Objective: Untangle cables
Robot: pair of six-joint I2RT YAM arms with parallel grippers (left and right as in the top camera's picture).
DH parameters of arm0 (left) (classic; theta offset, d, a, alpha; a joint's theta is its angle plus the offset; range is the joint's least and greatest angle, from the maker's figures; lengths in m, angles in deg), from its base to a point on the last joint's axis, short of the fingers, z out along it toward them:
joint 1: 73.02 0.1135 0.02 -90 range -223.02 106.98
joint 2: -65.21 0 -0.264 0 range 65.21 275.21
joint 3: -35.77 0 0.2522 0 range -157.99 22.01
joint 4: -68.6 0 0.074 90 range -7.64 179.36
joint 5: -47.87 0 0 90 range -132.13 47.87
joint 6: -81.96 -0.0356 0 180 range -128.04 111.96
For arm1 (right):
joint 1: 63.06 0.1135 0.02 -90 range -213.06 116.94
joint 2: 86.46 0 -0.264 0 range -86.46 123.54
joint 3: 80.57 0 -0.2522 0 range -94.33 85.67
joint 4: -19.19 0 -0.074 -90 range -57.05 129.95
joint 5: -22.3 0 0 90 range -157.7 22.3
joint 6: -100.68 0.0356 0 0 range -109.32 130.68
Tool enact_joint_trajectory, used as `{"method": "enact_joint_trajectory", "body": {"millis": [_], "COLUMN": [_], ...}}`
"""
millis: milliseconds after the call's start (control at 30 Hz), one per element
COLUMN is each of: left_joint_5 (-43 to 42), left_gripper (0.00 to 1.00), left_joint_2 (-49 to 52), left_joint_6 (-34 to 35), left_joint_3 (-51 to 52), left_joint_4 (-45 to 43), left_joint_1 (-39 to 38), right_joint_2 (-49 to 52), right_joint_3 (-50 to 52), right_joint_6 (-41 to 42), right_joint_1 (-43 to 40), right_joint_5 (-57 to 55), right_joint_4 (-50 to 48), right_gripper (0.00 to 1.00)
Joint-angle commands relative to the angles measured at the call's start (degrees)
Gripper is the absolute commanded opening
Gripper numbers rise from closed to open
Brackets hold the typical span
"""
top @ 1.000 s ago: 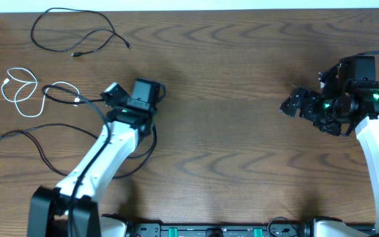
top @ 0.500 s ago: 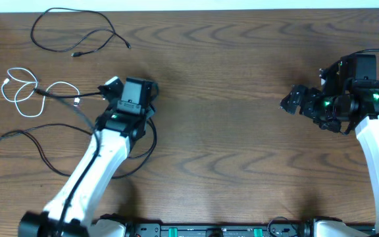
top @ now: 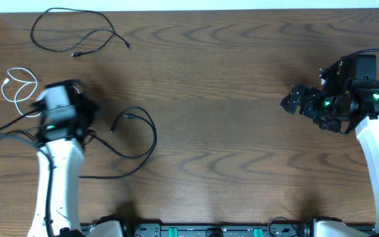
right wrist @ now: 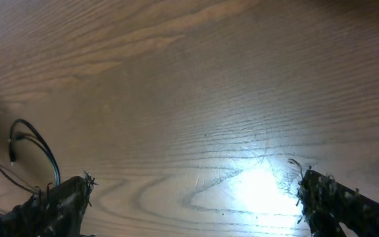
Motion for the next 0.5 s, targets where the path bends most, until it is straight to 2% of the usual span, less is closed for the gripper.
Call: {"method": "enact_joint_trajectory", "body": {"millis": [0, 200, 233, 400, 467], "left_joint_5": [1.44, 2.93, 3.65, 3.58, 3.56], "left_gripper": [0.76, 0.76, 0.80, 0.82, 0.89], "left_joint_2": [0.74, 4.94, 5.92, 11.78, 14.10], "left_joint_6": [-0.20, 3.69, 4.66, 5.31, 5.27], "left_joint_3": [-1.25, -1.16, -1.16, -1.16, -1.16], "left_joint_4": [-0.04, -1.49, -1.64, 0.17, 1.16], "left_joint_1": [7.48, 17.20, 18.18, 22.36, 22.99], "right_joint_2": [0.00, 0.00, 0.00, 0.00, 0.00], "right_joint_3": [0.28, 0.28, 0.28, 0.28, 0.28], "right_joint_6": [-0.68, -0.66, -0.68, -0.70, -0.68], "right_joint_1": [0.39, 0.39, 0.39, 0.39, 0.39], "right_joint_5": [-0.50, -0.46, -0.48, -0.50, -0.50], "right_joint_4": [-0.07, -1.57, -1.46, -0.94, -1.16], "right_gripper": [0.99, 0.99, 0.99, 0.99, 0.99]}}
